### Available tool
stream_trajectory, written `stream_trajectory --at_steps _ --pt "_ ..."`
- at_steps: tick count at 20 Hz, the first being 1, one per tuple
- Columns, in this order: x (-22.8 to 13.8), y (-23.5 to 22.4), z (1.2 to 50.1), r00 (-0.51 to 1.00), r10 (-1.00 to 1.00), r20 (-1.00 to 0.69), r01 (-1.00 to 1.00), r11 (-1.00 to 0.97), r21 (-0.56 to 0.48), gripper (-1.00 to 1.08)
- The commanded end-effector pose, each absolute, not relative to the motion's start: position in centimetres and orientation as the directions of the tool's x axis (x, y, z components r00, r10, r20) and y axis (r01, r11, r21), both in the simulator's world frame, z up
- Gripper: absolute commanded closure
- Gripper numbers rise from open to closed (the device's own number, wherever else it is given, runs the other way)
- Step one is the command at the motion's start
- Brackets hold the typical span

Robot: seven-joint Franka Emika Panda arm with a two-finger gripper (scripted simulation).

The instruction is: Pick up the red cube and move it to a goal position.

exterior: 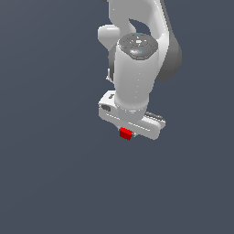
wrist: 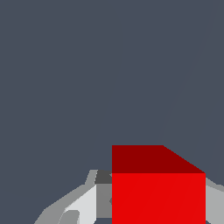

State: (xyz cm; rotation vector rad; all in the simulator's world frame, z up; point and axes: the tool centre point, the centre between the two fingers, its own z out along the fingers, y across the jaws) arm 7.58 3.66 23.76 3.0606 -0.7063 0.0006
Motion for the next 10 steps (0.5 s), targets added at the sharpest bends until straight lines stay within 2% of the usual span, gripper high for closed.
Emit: stream_trajectory --at_steps 1,10 --pt "8.09 3.89 24.49 0.899 -0.438 0.000 -0.438 -0.899 0.001 1.08" --pt "8.80 4.18 25.33 0.899 -0.438 0.000 -0.438 -0.899 0.000 1.08"
